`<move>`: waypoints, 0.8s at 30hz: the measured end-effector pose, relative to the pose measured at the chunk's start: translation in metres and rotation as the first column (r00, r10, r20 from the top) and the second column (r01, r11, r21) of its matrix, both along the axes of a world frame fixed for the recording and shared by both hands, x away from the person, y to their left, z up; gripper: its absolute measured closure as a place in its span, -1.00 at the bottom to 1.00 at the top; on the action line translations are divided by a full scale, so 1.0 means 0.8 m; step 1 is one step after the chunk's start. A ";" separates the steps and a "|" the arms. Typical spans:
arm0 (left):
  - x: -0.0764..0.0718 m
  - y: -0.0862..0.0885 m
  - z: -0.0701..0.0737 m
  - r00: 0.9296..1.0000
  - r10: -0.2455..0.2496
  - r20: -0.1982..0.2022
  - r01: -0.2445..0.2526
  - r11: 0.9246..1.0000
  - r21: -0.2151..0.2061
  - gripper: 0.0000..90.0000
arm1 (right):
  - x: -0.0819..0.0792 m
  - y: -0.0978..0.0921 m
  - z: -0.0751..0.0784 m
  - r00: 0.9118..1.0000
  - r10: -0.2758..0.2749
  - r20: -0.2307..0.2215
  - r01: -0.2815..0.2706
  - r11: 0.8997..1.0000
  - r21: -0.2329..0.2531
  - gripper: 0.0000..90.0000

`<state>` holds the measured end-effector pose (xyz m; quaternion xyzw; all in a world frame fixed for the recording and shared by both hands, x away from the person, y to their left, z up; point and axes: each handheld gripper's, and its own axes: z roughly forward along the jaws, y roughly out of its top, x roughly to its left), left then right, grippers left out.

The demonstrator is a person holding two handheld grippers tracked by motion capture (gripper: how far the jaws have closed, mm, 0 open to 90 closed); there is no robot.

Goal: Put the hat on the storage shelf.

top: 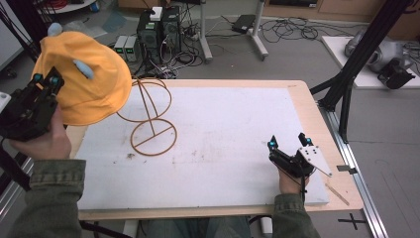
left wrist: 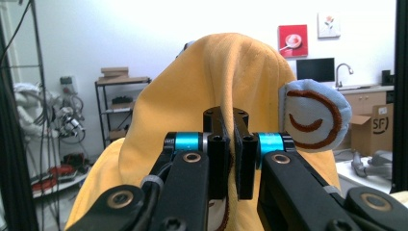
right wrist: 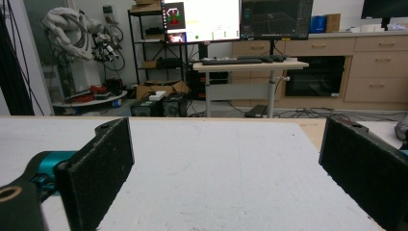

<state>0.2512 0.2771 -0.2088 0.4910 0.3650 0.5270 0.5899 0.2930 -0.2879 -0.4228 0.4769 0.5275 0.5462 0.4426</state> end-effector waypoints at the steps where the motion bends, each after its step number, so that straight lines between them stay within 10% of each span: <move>1: 0.002 -0.002 0.003 1.000 -0.005 0.000 0.005 1.000 0.000 0.93 | 0.000 0.000 0.000 1.000 0.000 0.000 0.000 1.000 -0.002 -0.90; 17: 0.048 -0.049 0.004 0.993 -0.103 -0.057 0.103 0.995 -0.012 0.93 | -0.002 0.000 0.000 1.000 -0.001 0.005 0.001 1.000 -0.020 -0.90; 24: 0.072 -0.066 -0.007 0.978 -0.167 -0.125 0.166 0.986 -0.019 0.93 | -0.001 0.002 0.000 1.000 0.007 -0.001 -0.007 0.999 -0.032 -0.90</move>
